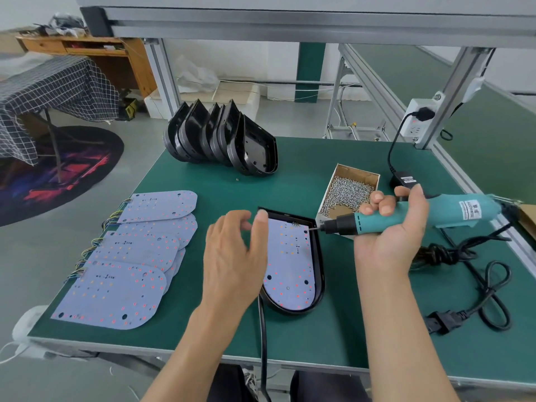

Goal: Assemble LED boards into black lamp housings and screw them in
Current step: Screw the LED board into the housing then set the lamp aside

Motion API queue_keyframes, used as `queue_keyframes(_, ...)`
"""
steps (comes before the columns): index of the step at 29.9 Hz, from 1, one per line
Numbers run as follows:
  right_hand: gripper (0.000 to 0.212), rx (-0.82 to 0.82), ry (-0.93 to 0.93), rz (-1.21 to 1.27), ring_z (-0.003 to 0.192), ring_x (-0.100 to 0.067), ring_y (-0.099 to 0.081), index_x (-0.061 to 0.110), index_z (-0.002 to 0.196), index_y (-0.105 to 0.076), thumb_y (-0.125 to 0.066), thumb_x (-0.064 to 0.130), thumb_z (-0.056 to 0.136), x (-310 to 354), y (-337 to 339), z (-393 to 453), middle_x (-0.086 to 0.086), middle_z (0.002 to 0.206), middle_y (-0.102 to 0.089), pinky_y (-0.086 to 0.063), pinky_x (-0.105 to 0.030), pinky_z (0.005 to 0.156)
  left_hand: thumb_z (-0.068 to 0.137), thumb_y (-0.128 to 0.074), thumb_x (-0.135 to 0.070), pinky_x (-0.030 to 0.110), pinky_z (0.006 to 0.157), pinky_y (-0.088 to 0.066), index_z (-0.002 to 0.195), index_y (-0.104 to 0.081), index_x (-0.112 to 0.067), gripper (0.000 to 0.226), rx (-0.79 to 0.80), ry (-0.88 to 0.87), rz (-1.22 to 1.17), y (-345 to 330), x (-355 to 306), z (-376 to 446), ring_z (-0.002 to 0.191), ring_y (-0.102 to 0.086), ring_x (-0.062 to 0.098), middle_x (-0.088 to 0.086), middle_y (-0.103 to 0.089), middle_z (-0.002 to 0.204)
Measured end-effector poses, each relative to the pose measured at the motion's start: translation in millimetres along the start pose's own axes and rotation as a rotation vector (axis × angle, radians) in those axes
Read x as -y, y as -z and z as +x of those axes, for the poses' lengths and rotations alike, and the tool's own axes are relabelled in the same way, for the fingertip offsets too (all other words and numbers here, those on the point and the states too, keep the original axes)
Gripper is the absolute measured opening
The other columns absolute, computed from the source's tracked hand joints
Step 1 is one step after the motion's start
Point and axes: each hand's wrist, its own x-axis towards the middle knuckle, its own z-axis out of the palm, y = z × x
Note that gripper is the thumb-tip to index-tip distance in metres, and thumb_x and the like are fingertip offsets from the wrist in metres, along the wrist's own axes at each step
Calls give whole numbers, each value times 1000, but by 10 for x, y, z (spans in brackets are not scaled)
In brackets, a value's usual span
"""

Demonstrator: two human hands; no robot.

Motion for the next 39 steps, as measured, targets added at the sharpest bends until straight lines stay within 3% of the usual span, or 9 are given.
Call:
queue_keyframes(5,21,7,27,-55,66,-17,-53,14,81,-58,-64,20,100,-108,48,114,1,56,-43,-42,-28,55,92,-59,-58,34,91,-42,133,-52,-17,58,250,190,237,-60,68,-24,111,-57,23,-2,-63,114)
queue_keyframes(10,18,54,48,-112,61,-17,-50,7,89,-52,-63,16,101,-132,7,125,-1,56,-44,-40,-29,53,92,-61,-48,36,76,-44,111,-51,-15,40,372,264,251,-126,72,-9,94,-57,27,-4,-59,96)
queue_keyframes(15,22,97,42,-152,61,-16,-48,12,80,-55,-65,15,100,-164,-4,114,-1,57,-43,-39,-29,53,94,-61,-36,28,64,-44,103,-47,-13,28,371,259,181,-139,86,5,80,-56,11,0,-59,89)
queue_keyframes(19,27,113,50,-171,58,-16,-47,15,74,-56,-66,13,98,-198,10,123,-2,57,-42,-38,-30,51,94,-61,-33,33,72,-51,103,-47,-12,27,363,253,139,-154,75,-6,86,-61,19,2,-62,90)
queue_keyframes(27,32,133,67,-171,58,-17,-48,19,67,-59,-66,13,97,-233,35,134,-3,57,-44,-40,-29,51,94,-60,-32,35,72,-52,103,-46,-14,24,346,244,125,-168,55,-11,85,-63,21,2,-62,91)
queue_keyframes(39,30,150,73,-162,60,-17,-49,15,72,-49,-67,15,96,-224,52,145,-2,59,-44,-39,-30,51,95,-61,-32,36,77,-53,106,-48,-15,25,348,251,108,-147,109,-27,88,-62,20,2,-63,94)
